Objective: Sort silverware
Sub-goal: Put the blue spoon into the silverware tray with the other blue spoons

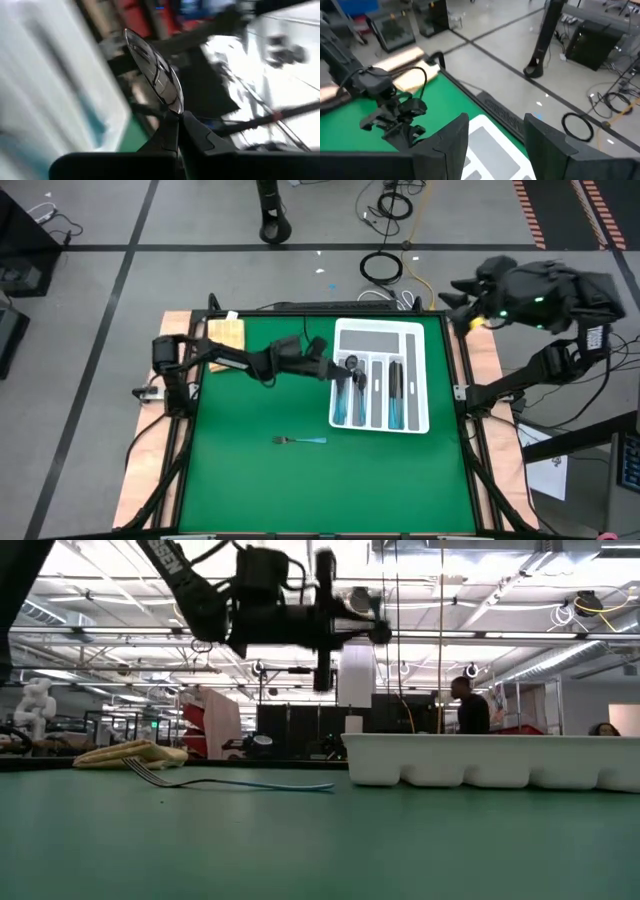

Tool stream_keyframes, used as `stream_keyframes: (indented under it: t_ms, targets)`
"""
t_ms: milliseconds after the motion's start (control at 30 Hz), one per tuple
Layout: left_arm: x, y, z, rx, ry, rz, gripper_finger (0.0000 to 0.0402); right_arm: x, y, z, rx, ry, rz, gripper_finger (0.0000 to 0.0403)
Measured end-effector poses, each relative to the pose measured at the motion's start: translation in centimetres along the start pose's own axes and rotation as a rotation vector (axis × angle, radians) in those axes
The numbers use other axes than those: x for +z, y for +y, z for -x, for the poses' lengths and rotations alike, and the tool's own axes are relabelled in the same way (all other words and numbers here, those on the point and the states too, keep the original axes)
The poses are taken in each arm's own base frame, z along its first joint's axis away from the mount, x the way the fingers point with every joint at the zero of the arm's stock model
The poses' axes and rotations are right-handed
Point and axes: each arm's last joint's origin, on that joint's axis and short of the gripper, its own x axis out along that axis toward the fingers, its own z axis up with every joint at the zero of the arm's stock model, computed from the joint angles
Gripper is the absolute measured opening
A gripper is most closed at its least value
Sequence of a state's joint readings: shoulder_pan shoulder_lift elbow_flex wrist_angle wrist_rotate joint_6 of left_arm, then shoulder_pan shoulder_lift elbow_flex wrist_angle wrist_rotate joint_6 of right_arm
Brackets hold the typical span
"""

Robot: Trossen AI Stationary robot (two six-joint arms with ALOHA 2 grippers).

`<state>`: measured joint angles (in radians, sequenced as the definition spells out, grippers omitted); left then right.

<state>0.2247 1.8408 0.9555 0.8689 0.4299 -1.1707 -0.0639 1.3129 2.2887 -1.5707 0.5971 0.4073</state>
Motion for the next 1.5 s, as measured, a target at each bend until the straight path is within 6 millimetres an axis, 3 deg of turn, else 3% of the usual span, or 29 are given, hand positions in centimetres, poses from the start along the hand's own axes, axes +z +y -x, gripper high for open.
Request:
stream_keyframes:
  t_ms: [167,333,533,733,1000,1200,1500]
  targets:
    - [-2.8,2.8,-1.3,0.309,-0.065,0.040,0.0003,-0.8,1.0,-1.8,-0.023,0.072,0.050,0.0173]
    - [-3.0,2.2,-2.5,0.560,-0.129,-0.073,0.0003,-1.8,1.9,-3.4,-0.013,0.151,0.084,0.0173]
    - [-1.9,-0.1,-5.9,0.576,-0.077,-0.244,0.0003,-2.7,2.5,-4.6,-0.013,0.213,0.118,0.0173]
    - [-2.2,1.2,-8.0,0.858,0.099,-0.257,0.0003,-3.2,2.6,-5.0,-0.021,0.235,0.123,0.0173]
    - [-2.3,1.7,-10.3,0.851,0.090,-0.269,0.0003,-3.4,2.3,-4.8,-0.022,0.233,0.104,0.0173]
    - [-2.4,2.3,-10.3,0.871,0.135,-0.277,0.0007,-3.4,1.9,-4.2,-0.012,0.223,0.101,0.0173]
    - [-1.7,2.5,-9.9,0.760,0.312,-0.315,0.0095,-3.5,2.0,-4.1,0.036,0.244,0.106,0.0174]
